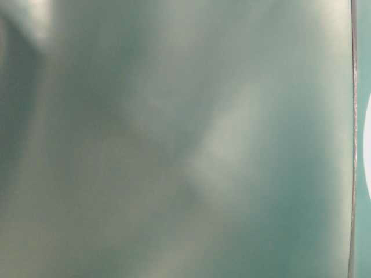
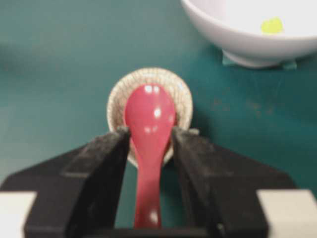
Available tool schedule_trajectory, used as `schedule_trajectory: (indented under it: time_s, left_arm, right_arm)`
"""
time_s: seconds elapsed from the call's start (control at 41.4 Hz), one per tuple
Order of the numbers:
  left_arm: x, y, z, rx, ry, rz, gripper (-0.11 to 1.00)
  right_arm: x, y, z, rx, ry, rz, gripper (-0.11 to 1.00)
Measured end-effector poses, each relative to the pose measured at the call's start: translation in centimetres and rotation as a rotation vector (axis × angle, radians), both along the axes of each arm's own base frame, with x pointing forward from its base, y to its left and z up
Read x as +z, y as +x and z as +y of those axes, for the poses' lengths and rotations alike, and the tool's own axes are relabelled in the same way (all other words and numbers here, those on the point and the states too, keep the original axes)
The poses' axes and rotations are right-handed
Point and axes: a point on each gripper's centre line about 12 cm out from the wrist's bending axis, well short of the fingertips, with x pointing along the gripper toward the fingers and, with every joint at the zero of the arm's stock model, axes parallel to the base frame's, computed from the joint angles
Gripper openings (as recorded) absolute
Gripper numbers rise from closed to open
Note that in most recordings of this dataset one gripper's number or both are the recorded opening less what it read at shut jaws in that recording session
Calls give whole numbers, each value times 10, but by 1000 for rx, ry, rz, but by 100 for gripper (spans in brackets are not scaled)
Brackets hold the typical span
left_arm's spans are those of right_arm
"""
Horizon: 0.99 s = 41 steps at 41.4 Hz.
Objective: Scoop the yellow hexagonal prism block from the bowl with a spoon using the right arm.
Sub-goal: 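Close the right gripper on the red spoon handle, then lift the red spoon out of the white spoon rest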
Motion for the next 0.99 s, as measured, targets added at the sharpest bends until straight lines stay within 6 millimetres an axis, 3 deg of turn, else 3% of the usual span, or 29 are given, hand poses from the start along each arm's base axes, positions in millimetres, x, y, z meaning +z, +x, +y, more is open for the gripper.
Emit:
schedule_trajectory:
  time_s: [0.242, 0.991]
  left_arm:
    - [0, 0, 0, 0, -1, 0, 0]
    - [-1, 0, 0, 0, 0, 3, 0]
  right_arm:
    - [-14, 0, 2, -6, 11, 35, 47]
    - [-21, 0, 2, -11, 17, 90, 46]
